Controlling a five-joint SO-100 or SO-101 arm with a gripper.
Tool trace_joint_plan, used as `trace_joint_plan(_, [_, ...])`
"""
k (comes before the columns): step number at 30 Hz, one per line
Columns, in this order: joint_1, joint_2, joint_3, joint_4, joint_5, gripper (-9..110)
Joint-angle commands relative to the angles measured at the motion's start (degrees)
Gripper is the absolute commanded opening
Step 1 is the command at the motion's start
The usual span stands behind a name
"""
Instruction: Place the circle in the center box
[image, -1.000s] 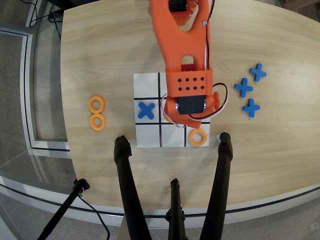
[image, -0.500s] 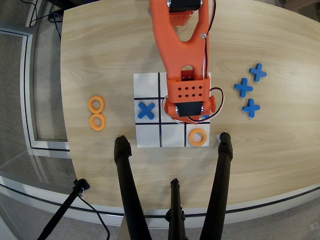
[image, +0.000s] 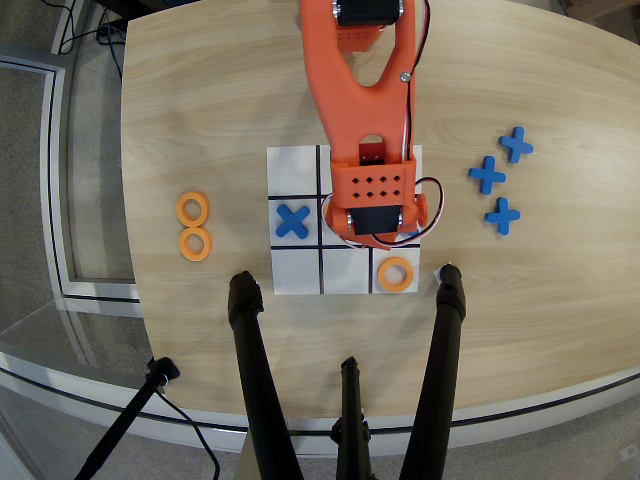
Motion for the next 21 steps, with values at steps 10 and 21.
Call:
trace_joint_plan(10, [-0.62, -0.97, -4.31, -0.79, 1.05, 0])
trace_joint_plan(21, [0.26, -0.26, -4.83, -0.09, 0.62, 6])
